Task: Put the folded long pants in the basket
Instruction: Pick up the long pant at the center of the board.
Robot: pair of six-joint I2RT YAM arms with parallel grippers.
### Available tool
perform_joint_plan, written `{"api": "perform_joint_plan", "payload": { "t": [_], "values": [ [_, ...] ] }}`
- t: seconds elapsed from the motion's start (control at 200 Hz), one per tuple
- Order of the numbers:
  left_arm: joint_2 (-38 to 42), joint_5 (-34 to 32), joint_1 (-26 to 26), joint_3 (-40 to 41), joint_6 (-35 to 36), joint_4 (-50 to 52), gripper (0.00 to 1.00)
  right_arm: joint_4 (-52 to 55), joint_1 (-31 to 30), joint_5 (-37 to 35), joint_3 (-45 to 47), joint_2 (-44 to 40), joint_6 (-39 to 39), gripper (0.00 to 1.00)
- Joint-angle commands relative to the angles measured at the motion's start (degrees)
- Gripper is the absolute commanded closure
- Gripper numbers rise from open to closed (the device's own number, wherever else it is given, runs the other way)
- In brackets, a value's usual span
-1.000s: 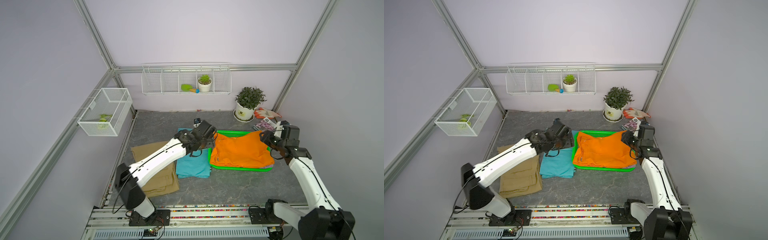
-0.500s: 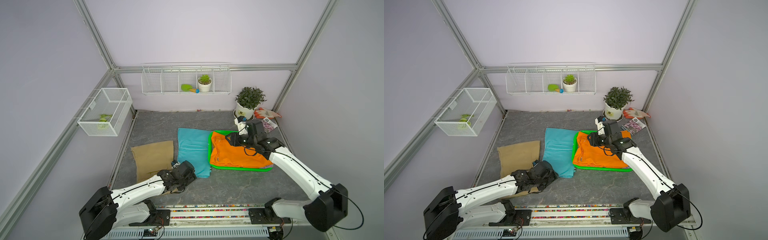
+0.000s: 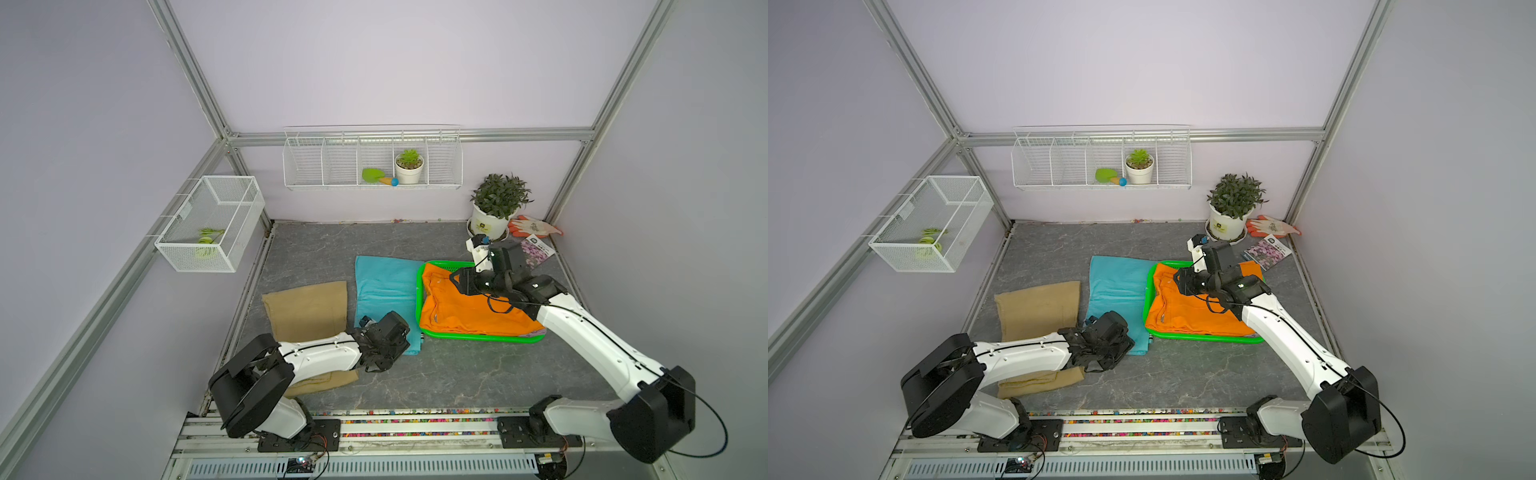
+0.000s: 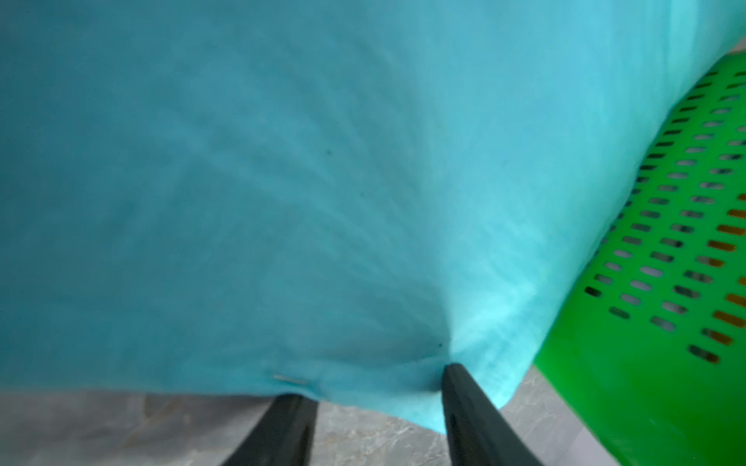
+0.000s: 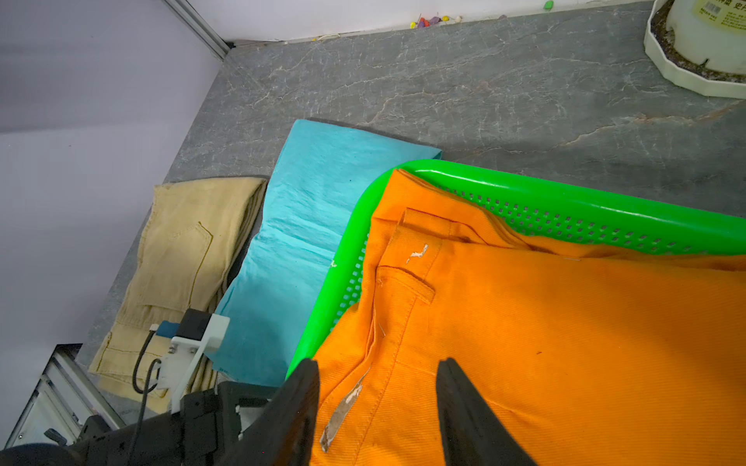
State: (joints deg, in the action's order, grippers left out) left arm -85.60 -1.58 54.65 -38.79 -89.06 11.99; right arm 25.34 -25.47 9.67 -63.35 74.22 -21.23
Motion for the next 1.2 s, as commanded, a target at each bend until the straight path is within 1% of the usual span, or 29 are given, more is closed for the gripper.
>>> {"api": "perform_joint_plan", "payload": {
  "t": [0.0, 0.06, 0.13, 0.195, 0.23, 0.33, 0.42, 0.525, 0.56, 0.58, 0.63, 0.71, 0.875, 0.99, 1.065, 1.195],
  "values": [
    [-4.02, -1.65, -1.08, 1.78, 0.47, 3.04, 0.63, 1.17, 0.04, -0.47, 0.38, -1.12, 1.56, 0.48],
    [-4.03, -2.53, -2.15, 1.62, 1.77, 3.78, 0.75, 1.54, 0.03, -0.28, 0.06, -0.59, 1.58, 0.48],
    [-3.25, -4.29, -3.61, 0.93, 3.39, 6.83, 0.84, 2.37, 0.0, -0.19, -0.48, 0.17, 1.42, 0.48],
    [-1.83, -5.67, -5.36, 0.9, 5.17, 9.18, 0.96, 2.63, 0.03, -0.01, -0.74, 0.79, 1.03, 0.49],
    [-1.06, -6.56, -6.36, 0.97, 6.19, 10.28, 1.0, 2.56, 0.04, 0.38, -0.82, 0.97, 0.89, 0.49],
    [0.53, -7.53, -10.0, 0.17, 10.84, 13.18, 1.0, 2.04, 0.06, 0.92, -0.68, 1.52, 0.26, 0.49],
    [1.78, -7.14, -13.19, -1.55, 16.85, 15.26, 1.0, 1.57, -0.08, 1.6, -0.46, 1.96, -0.46, 0.51],
    [2.97, -7.31, -17.16, -6.22, 25.25, 23.38, 1.0, 1.45, -0.41, 2.98, -0.76, 2.96, 0.14, 0.52],
    [3.13, -7.7, -18.44, -7.87, 26.03, 27.31, 1.0, 1.61, -0.86, 3.45, -1.28, 3.62, 1.39, 0.53],
    [3.28, -7.88, -19.02, -8.77, 28.4, 29.0, 1.0, 1.83, -1.23, 3.66, -1.65, 4.11, 2.3, 0.52],
    [4.24, -8.29, -19.91, -10.49, 30.75, 32.76, 1.0, 2.56, -2.01, 3.8, -2.84, 5.77, 4.42, 0.52],
    [6.59, -9.76, -20.02, -12.61, 32.09, 37.36, 1.0, 4.57, -2.47, 2.82, -5.91, 9.09, 5.49, 0.52],
    [10.19, -14.75, -20.92, -14.75, 33.65, 43.97, 1.0, 2.93, -3.59, 3.54, -11.13, 16.47, 3.74, 0.52],
    [12.09, -13.21, -24.98, -14.31, 35.35, 45.68, 1.0, 7.28, -6.85, 2.74, -19.57, 23.98, 5.39, 0.51],
    [13.22, -14.07, -25.3, -15.57, 35.81, 47.79, 1.0, 10.56, -8.86, 2.57, -26.0, 29.07, 5.75, 0.51],
    [15.48, -16.86, -26.59, -17.77, 36.41, 51.84, 1.0, 13.38, -12.16, 1.62, -34.05, 35.95, 4.71, 0.49]
  ]
}}
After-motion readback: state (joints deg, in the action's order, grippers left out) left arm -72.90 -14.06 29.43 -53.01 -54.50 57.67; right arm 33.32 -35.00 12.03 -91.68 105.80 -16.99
